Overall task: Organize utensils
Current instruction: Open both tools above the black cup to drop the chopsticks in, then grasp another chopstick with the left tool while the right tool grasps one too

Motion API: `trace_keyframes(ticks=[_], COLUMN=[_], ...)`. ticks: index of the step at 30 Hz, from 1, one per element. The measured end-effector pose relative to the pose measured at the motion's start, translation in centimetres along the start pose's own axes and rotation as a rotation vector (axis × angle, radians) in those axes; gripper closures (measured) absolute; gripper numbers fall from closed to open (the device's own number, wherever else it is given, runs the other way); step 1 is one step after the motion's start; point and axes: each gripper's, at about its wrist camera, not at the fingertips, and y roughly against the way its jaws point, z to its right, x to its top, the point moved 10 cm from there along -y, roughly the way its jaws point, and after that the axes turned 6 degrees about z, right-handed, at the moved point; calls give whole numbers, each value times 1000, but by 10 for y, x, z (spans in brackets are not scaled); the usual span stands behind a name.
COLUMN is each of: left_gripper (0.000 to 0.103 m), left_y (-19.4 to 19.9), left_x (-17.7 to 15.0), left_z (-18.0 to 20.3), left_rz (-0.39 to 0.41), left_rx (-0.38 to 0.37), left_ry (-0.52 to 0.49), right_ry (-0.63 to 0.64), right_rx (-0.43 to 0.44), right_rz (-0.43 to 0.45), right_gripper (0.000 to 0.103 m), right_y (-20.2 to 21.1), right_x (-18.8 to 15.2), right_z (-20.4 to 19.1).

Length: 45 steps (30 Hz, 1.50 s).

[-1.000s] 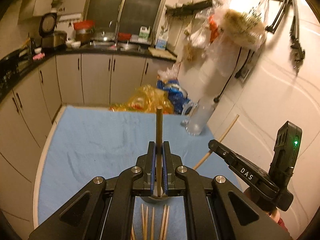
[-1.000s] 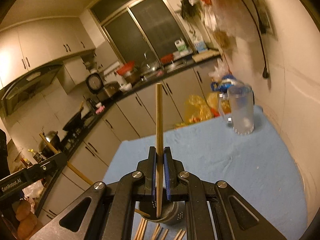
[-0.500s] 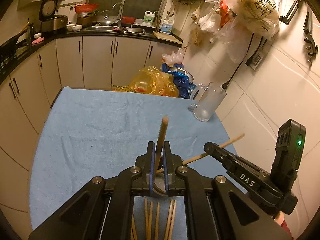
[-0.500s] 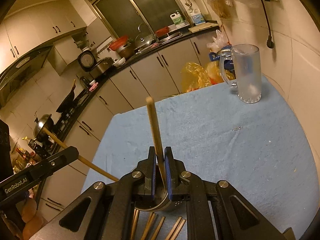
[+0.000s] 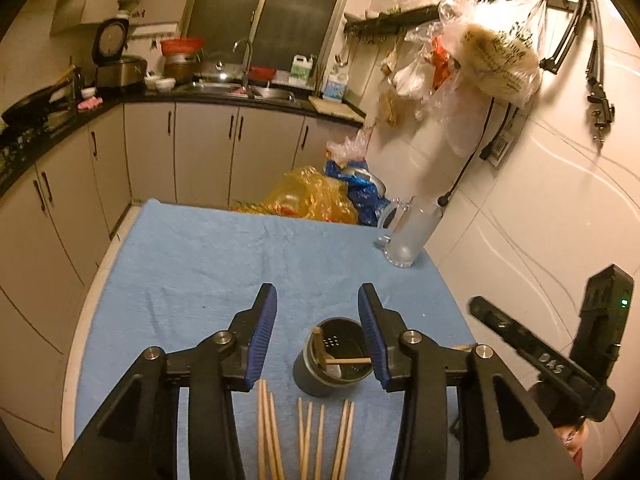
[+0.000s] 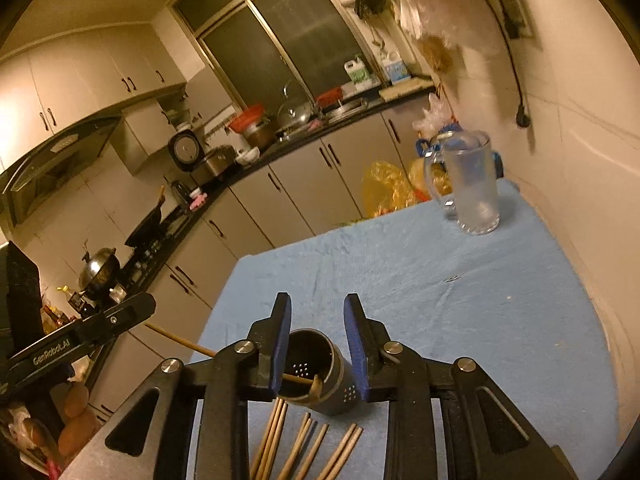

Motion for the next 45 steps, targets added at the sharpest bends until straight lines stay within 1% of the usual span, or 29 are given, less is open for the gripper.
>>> trace_keyframes(ticks=[2, 3, 4, 5, 6, 7, 9, 12, 15, 16, 19, 21, 23, 25, 27, 29, 30, 31, 33, 34, 35, 36, 37, 38, 40, 41, 43, 45], left_gripper=[61, 60, 57, 53, 51, 50, 49, 47, 47, 47, 47, 47, 47, 47, 47, 47, 47, 47, 47, 47, 56, 62, 75, 82, 87, 87, 87, 87], left_y=[16, 23, 33, 40, 48, 55, 67, 79, 78, 75, 66, 59, 51, 41, 35, 26, 21, 14, 4, -4, -10, -16, -21, -26, -39, -44, -50, -53], left_x=[-1, -2, -4, -6, -9, -15, -27, -54, -89, -105, -139, -162, -181, -202, -211, -218, -223, -229, -234, -238, -240, -240, -239, -239, -237, -234, -230, -225], left_z=[-2, -4, -6, -9, -12, -16, -26, -42, -60, -69, -85, -97, -104, -110, -110, -108, -106, -103, -99, -96, -91, -87, -86, -84, -80, -77, -69, -63], left_rz=[25, 36, 54, 66, 79, 90, 99, 89, 32, -1, -66, -113, -161, -219, -227, -253, -282, -326, -364, -396, -412, -417, -423, -432, -449, -450, -451, -447], left_rx=[-3, -1, 4, 7, 12, 23, 49, 66, 89, 99, 102, 112, 108, 116, 112, 100, 89, 82, 94, 104, 100, 109, 126, 135, 129, 132, 106, 106], left_ry=[4, 5, 5, 6, 7, 3, -3, 10, 36, 53, 93, 122, 141, 135, 129, 157, 164, 139, 103, 83, 62, 24, -5, -27, -42, -53, -69, -98], right_ry=[13, 18, 21, 28, 37, 46, 54, 55, 40, 29, 17, 13, 12, -16, -57, -65, -58, -46, -37, -36, -29, -23, -16, -13, -20, -29, -32, -36], right_rx=[-5, -8, -9, -12, -21, -31, -31, 2, 19, 20, 10, 1, -1, 11, 24, 41, 33, 9, -11, -16, -33, -45, -54, -57, -43, -34, -36, -33], right_rz=[36, 51, 65, 84, 93, 99, 86, 11, -68, -90, -145, -180, -207, -242, -279, -322, -326, -316, -292, -288, -283, -273, -258, -254, -263, -271, -273, -279], right_gripper=[70, 67, 64, 58, 51, 49, 48, 48, 48, 48, 52, 62, 63, 63, 63, 63, 63, 63, 63, 63, 63, 63, 63, 63, 63, 63, 63, 63], right_y=[18, 26, 33, 43, 50, 57, 64, 62, 56, 53, 45, 39, 35, 29, 25, 21, 20, 20, 21, 21, 21, 21, 22, 23, 23, 23, 22, 21], right_x=[3, 4, 5, 3, 1, -3, -16, -52, -91, -105, -136, -152, -166, -176, -188, -203, -208, -210, -209, -208, -208, -206, -203, -202, -201, -201, -201, -201], right_z=[-1, -1, -1, -1, 0, 2, 4, 7, 13, 15, 18, 18, 16, 15, 15, 12, 12, 15, 18, 19, 22, 23, 26, 28, 29, 29, 30, 32])
